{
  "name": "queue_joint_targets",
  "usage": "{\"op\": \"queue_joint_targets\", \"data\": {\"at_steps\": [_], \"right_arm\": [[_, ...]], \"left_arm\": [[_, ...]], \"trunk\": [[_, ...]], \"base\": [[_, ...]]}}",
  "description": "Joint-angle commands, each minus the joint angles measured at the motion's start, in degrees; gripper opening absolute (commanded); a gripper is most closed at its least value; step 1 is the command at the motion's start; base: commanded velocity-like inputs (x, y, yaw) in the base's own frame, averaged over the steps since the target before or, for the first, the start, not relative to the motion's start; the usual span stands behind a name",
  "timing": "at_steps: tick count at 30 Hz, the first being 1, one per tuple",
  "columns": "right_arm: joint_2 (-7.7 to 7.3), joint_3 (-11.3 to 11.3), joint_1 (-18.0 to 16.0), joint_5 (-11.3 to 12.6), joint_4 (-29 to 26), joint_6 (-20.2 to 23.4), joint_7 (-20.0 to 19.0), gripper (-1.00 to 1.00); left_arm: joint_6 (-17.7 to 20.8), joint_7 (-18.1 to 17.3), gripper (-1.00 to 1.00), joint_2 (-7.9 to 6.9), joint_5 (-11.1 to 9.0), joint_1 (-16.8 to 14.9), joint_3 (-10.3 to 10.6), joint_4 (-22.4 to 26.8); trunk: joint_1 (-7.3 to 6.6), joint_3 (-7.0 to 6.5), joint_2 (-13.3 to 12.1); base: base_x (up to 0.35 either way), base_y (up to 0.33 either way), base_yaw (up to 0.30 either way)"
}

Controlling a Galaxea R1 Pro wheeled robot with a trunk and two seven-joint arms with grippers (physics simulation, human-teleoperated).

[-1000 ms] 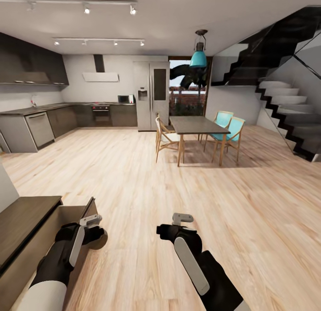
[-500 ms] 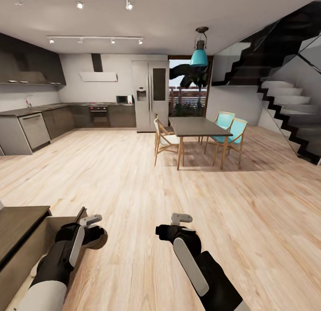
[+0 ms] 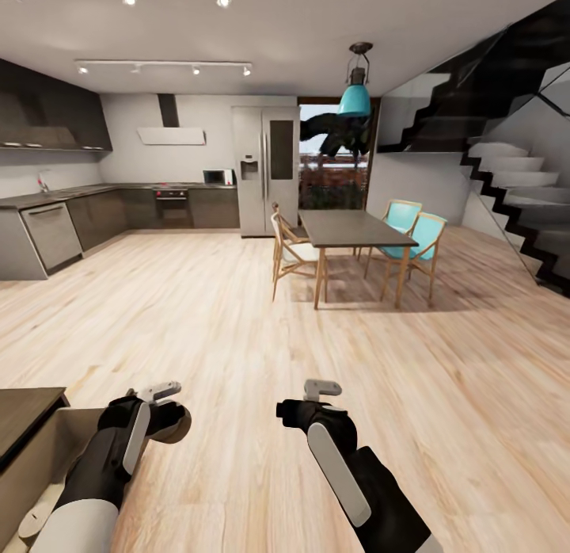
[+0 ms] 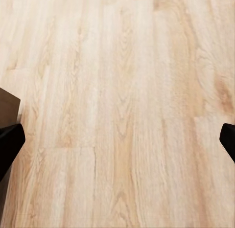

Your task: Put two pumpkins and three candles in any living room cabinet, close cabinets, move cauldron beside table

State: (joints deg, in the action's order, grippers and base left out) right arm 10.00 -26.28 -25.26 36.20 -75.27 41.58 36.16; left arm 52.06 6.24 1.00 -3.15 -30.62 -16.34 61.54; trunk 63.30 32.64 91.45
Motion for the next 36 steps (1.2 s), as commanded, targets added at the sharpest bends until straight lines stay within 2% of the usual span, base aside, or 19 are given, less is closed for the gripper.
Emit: {"op": "queue_joint_targets", "data": {"at_steps": [1, 13, 17, 24, 29, 33, 36], "right_arm": [[0.00, -0.05, -0.05, 0.54, -0.06, 0.08, 0.58, 1.00], [0.00, -0.08, -0.05, 0.54, 0.00, 0.08, 0.57, 1.00], [0.00, -1.37, -0.05, 0.57, 0.03, -1.09, 0.58, 1.00], [0.00, -1.66, -0.05, 0.59, 0.03, -1.67, 0.58, 1.00], [0.00, -2.71, -0.05, 0.62, 0.10, -1.76, 0.58, 1.00], [0.00, -2.72, -0.05, 0.63, 0.11, -1.76, 0.58, 1.00], [0.00, -2.73, -0.05, 0.63, 0.12, -1.76, 0.58, 1.00]], "left_arm": [[0.23, 0.36, -1.00, 0.05, -0.37, -0.05, -0.10, 0.07], [-0.11, 0.36, -1.00, 0.09, -0.37, 0.04, 0.07, -0.10], [-0.20, 0.36, -1.00, 0.06, -0.37, 0.04, 0.07, -0.11], [-0.21, 0.36, -1.00, 0.13, -0.37, 0.04, 0.08, -0.11], [-0.21, 0.36, -1.00, 0.14, -0.33, 0.18, 0.09, -0.11], [-0.24, 0.36, -1.00, 0.12, -0.37, 0.25, 2.01, -0.11], [-0.25, 0.36, -1.00, 0.13, -0.37, 0.29, 2.56, -0.11]], "trunk": [[0.03, 0.06, 0.03], [0.03, 0.06, 0.03], [0.03, 0.06, 0.03], [0.03, 0.06, 0.03], [0.03, 0.06, 0.03], [0.03, 0.06, 0.03], [0.03, 0.06, 0.03]], "base": [[0.336, 0.000, 0.035], [0.335, -0.061, 0.117], [0.287, -0.207, 0.254], [0.251, -0.247, 0.285], [0.146, -0.181, 0.287], [0.052, -0.154, 0.288], [0.096, -0.207, 0.288]]}}
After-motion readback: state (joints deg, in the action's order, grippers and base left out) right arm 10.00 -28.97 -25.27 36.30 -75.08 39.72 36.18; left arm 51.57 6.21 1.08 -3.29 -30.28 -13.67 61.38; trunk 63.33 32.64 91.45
